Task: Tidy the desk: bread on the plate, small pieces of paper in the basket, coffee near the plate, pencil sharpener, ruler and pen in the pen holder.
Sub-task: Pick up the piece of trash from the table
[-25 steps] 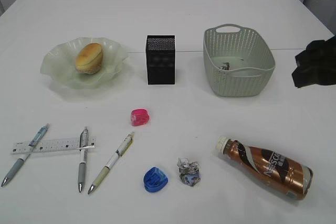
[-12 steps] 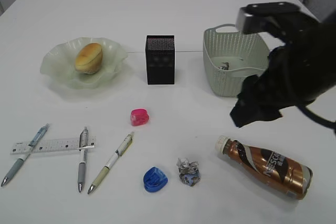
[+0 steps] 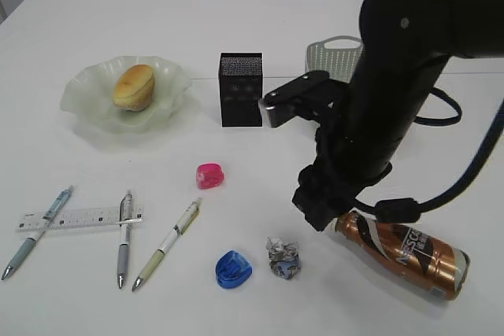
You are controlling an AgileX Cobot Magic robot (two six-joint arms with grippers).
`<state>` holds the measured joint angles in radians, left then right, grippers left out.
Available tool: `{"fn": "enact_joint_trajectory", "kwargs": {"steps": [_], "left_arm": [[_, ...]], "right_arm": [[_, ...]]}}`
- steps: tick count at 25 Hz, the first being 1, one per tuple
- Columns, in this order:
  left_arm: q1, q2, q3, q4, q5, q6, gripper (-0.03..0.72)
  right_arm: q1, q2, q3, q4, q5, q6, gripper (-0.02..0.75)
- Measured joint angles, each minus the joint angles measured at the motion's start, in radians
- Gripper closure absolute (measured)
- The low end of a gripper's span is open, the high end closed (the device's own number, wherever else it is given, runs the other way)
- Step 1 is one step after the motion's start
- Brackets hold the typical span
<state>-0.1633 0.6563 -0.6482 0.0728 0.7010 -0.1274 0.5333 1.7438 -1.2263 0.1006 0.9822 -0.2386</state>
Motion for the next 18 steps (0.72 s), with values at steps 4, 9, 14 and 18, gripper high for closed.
{"fn": "enact_joint_trajectory", "kwargs": {"steps": [4,9,14,18], "left_arm": [[0.0,0.0,0.0,0.0,0.018,0.0,0.328],[0.0,0.0,0.0,0.003,0.021,0.0,0.328],[0.0,0.0,0.0,0.006,0.023,0.0,0.328],[0.0,0.0,0.0,0.006,0.023,0.0,0.328]], "right_arm": [[0.0,0.063,-0.024,-0.003,0.0,-0.065,0.302],[0.0,0.114,-0.054,0.016,-0.011,-0.172,0.302],[0.044,0.153,-0.089,0.028,-0.039,-0.244,0.302],[0.098,0.189,-0.102,-0.027,-0.067,-0.258,0.302]]}}
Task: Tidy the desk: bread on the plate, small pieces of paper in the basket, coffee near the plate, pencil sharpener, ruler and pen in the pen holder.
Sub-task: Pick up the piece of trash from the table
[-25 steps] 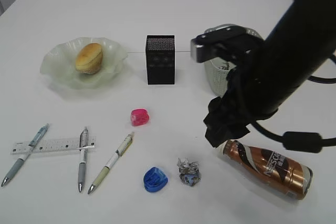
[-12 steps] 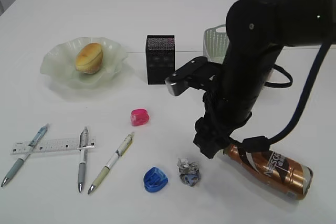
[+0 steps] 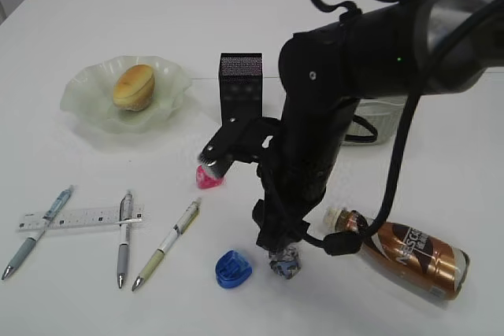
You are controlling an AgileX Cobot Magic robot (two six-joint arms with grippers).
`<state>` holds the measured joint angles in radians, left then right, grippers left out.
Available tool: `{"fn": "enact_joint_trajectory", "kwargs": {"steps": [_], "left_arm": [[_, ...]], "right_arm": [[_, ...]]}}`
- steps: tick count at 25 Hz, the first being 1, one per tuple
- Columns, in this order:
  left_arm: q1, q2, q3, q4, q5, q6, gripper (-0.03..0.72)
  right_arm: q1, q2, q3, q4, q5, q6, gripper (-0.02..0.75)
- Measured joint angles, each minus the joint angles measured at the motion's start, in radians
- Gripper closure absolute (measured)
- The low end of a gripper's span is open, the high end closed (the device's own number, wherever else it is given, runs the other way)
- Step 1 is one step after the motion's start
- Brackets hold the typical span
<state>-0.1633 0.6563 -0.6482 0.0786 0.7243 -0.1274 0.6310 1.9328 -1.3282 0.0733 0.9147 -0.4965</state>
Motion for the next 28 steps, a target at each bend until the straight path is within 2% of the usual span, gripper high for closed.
{"fn": "enact_joint_trajectory", "kwargs": {"steps": [28], "left_arm": [[0.0,0.0,0.0,0.009,0.048,0.006,0.328]], "right_arm": [[0.012,0.129,-0.006,-0.025,-0.058,-0.002,0.303]]}}
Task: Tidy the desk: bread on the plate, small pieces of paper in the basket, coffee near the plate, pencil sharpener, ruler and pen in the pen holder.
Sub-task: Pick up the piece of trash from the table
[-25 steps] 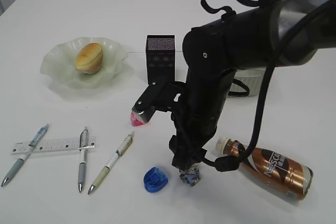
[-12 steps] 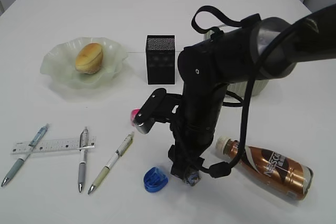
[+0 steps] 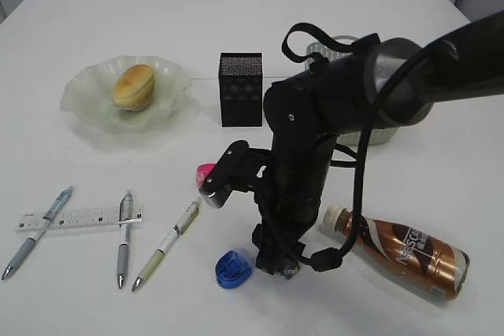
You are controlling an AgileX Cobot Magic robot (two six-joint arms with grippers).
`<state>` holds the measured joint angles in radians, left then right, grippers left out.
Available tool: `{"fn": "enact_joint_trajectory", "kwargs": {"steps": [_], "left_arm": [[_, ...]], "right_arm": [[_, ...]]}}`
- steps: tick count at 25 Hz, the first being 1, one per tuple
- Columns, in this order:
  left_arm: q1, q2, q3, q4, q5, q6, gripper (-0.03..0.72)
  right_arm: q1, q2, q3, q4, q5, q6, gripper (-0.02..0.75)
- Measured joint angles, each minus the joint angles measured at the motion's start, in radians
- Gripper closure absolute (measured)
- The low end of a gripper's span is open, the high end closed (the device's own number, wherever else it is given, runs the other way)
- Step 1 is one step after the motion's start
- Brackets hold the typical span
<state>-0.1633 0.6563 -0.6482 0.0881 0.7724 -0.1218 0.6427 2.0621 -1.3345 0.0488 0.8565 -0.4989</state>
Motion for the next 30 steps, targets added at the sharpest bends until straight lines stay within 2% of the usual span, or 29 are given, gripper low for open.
{"fn": "enact_joint_trajectory", "kwargs": {"steps": [7,9,12,15,17,22,30], "left_arm": [[0.0,0.0,0.0,0.005,0.002,0.0,0.328],[0.0,0.0,0.0,0.011,0.002,0.0,0.328],[0.0,0.0,0.0,0.018,0.002,0.0,0.328],[0.0,0.0,0.0,0.024,0.002,0.0,0.328],[0.0,0.0,0.0,0.026,0.002,0.0,0.328],[0.0,0.0,0.0,0.026,0.006,0.0,0.328],[0.0,0.0,0.0,0.027,0.006,0.002,0.328]], "right_arm": [[0.0,0.021,0.0,0.0,0.0,0.0,0.304],[0.0,0.021,0.0,0.0,0.0,0.0,0.331],[0.0,0.021,0.0,0.0,0.0,0.0,0.47],[0.0,0.021,0.0,0.0,0.0,0.003,0.657],[0.0,0.021,0.0,0.0,0.0,0.032,0.725],[0.0,0.024,-0.042,0.0,0.042,0.093,0.725],[0.0,0.026,-0.294,0.0,0.312,0.301,0.725]]}}
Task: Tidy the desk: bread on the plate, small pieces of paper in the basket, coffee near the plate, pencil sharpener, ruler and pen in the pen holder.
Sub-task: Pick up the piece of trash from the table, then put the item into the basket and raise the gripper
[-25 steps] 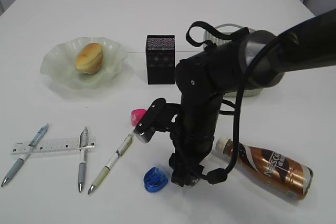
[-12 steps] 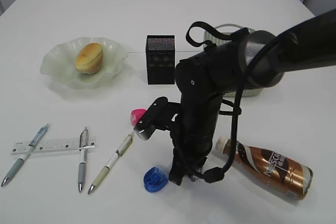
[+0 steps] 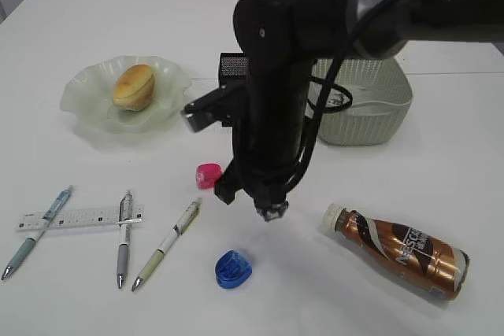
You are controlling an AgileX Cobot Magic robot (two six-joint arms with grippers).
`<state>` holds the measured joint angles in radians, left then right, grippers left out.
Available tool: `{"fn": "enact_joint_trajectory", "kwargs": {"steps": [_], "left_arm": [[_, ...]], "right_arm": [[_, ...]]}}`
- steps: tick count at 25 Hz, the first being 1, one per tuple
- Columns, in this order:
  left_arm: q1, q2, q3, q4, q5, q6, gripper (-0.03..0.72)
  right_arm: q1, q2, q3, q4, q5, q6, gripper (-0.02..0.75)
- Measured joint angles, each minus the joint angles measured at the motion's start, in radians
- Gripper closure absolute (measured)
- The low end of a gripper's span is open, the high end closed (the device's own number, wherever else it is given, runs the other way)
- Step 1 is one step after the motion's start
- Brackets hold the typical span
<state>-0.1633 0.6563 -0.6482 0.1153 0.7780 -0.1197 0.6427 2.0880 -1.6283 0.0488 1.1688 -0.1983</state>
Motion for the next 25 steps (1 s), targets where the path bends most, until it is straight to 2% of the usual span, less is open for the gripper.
{"fn": "enact_joint_trajectory", "kwargs": {"steps": [6,15,25], "left_arm": [[0.0,0.0,0.0,0.0,0.001,0.0,0.328],[0.0,0.0,0.0,-0.011,0.083,0.0,0.328],[0.0,-0.002,0.0,-0.012,0.091,0.0,0.328]], "right_arm": [[0.0,0.0,-0.132,0.0,0.045,0.101,0.725],[0.0,0.005,-0.299,0.0,0.056,0.14,0.725],[-0.027,0.007,-0.441,-0.032,0.067,0.192,0.725]]}}
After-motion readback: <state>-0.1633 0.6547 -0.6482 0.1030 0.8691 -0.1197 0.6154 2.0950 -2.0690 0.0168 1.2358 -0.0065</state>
